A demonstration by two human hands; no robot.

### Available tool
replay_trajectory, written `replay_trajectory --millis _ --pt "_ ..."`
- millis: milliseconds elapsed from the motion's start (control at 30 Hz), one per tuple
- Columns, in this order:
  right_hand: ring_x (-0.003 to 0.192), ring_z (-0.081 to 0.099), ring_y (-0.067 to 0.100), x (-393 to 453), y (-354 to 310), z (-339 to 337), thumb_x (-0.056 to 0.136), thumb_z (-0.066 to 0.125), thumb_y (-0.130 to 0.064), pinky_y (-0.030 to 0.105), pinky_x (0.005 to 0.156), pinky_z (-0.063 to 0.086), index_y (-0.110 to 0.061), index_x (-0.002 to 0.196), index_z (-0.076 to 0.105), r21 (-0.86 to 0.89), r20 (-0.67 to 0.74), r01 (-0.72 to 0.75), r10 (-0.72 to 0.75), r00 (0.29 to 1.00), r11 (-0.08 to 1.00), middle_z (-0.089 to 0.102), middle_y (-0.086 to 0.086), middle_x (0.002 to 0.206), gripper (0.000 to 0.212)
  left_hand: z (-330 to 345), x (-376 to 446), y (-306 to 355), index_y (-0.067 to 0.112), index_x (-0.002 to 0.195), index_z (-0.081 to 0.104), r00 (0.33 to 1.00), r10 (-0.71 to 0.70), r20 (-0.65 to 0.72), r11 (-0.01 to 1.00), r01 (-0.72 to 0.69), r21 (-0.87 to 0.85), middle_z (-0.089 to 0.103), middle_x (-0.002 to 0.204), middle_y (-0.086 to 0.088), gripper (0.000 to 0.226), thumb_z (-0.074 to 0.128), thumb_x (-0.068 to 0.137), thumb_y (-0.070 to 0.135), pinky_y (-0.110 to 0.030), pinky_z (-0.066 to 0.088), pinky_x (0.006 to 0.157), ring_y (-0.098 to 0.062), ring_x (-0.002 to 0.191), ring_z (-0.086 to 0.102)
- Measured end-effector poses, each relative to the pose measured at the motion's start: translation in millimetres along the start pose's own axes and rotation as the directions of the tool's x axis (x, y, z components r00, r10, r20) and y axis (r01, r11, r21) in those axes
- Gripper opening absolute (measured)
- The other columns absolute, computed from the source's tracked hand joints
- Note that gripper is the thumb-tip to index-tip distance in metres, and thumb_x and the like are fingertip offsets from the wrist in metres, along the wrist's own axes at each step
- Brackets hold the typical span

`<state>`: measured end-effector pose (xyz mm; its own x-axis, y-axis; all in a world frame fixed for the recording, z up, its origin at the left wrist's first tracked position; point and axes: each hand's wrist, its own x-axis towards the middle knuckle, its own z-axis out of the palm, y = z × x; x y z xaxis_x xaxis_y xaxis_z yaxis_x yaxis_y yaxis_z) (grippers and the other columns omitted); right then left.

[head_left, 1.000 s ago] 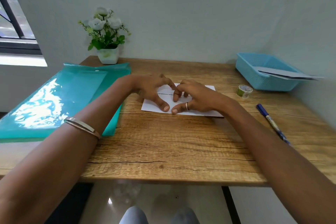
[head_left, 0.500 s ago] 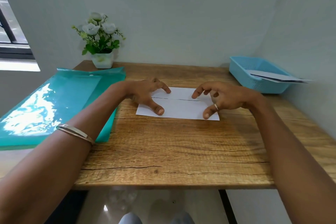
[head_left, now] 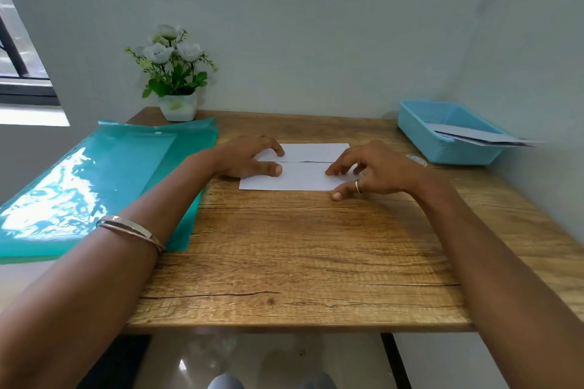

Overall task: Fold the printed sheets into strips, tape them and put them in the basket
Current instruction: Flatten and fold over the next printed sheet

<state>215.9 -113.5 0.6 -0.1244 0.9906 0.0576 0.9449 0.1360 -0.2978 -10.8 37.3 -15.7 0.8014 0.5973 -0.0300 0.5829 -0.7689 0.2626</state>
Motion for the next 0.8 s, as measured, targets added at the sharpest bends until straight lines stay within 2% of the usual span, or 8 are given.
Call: replay_trajectory --millis 67,200,267,433,500,633,733,800 --pt "0.093 0.061 0.006 0.9 -1.0 -1.4 0.070 0.075 -0.051 0.032 0.083 0.054 -0.027 0.115 0.069 -0.044 -0.013 0.010 -0.011 1.000 0.999 0.068 -0.008 0.114 0.051 1.1 0.9 0.5 0.029 0.136 0.039 1.000 -0.002 -0.016 1.000 0.002 0.008 0.036 0.148 0.000 0.051 0.050 0.091 0.050 -0.035 0.028 0.105 -0.021 0.131 0.036" --pt "0.082 0.059 -0.001 2.6 -9.1 -1.7 0.083 0.069 -0.039 0.023 0.080 0.050 -0.024 0.115 0.069 -0.216 -0.014 0.054 -0.059 0.998 0.975 0.072 -0.005 0.110 0.035 3.8 3.8 -5.6 0.030 0.131 0.036 0.998 0.009 -0.065 1.000 -0.011 -0.028 0.043 0.140 0.000 0.051 0.054 0.089 0.051 -0.032 0.033 0.097 -0.016 0.119 0.042" --pt "0.081 0.060 0.003 4.1 -14.6 0.0 0.084 0.066 -0.038 0.025 0.079 0.049 -0.026 0.117 0.068 -0.304 -0.015 0.078 -0.087 0.996 0.950 0.072 -0.004 0.107 0.036 4.2 4.4 -6.9 0.033 0.126 0.035 0.998 0.018 -0.062 0.999 -0.021 -0.039 0.043 0.138 0.000 0.047 0.054 0.088 0.052 -0.033 0.034 0.096 -0.014 0.116 0.041" --pt "0.080 0.057 0.014 5.5 -23.7 9.5 0.088 0.056 -0.032 0.030 0.069 0.048 -0.038 0.126 0.043 -0.491 -0.013 0.135 -0.163 0.987 0.860 0.068 0.000 0.098 0.040 2.7 4.7 -1.2 0.034 0.122 0.038 0.997 0.071 -0.013 0.998 -0.071 0.002 0.038 0.145 0.001 0.032 0.048 0.094 0.046 -0.034 0.032 0.097 -0.017 0.124 0.039" --pt "0.085 0.058 0.017 4.8 -26.7 9.9 0.089 0.054 -0.025 0.031 0.069 0.049 -0.036 0.121 0.043 -0.531 -0.002 0.184 -0.218 0.976 0.827 0.064 -0.001 0.107 0.035 1.9 5.2 0.2 0.031 0.123 0.042 0.994 0.110 -0.006 0.994 -0.110 0.017 0.039 0.144 0.002 0.028 0.046 0.096 0.040 -0.029 0.029 0.096 -0.014 0.123 0.037" --pt "0.104 0.058 0.016 7.0 -21.6 9.2 0.089 0.056 -0.023 0.027 0.072 0.047 -0.032 0.108 0.062 -0.572 0.024 0.224 -0.257 0.966 0.789 0.052 -0.006 0.133 0.022 2.7 7.1 -0.9 0.031 0.123 0.046 0.990 0.141 0.014 0.988 -0.141 0.067 0.039 0.144 0.001 0.025 0.043 0.099 0.035 -0.029 0.026 0.097 -0.018 0.129 0.035" --pt "0.117 0.054 0.016 6.1 -18.0 8.5 0.088 0.056 -0.024 0.037 0.088 0.049 -0.029 0.112 0.068 -0.536 -0.004 0.202 -0.242 0.970 0.820 0.053 -0.006 0.137 0.027 2.2 7.3 -3.3 0.032 0.124 0.046 0.990 0.137 0.018 0.988 -0.138 0.066 0.037 0.145 0.000 0.025 0.042 0.099 0.033 -0.029 0.027 0.096 -0.019 0.129 0.035" --pt "0.119 0.053 0.017 4.0 -18.4 7.6 0.090 0.055 -0.027 0.037 0.091 0.047 -0.027 0.117 0.067 -0.510 -0.012 0.194 -0.233 0.972 0.838 0.056 -0.004 0.136 0.030 1.5 6.8 -4.1 0.034 0.123 0.046 0.991 0.129 0.028 0.990 -0.130 0.053 0.038 0.145 0.000 0.025 0.042 0.099 0.032 -0.030 0.027 0.097 -0.018 0.127 0.036"
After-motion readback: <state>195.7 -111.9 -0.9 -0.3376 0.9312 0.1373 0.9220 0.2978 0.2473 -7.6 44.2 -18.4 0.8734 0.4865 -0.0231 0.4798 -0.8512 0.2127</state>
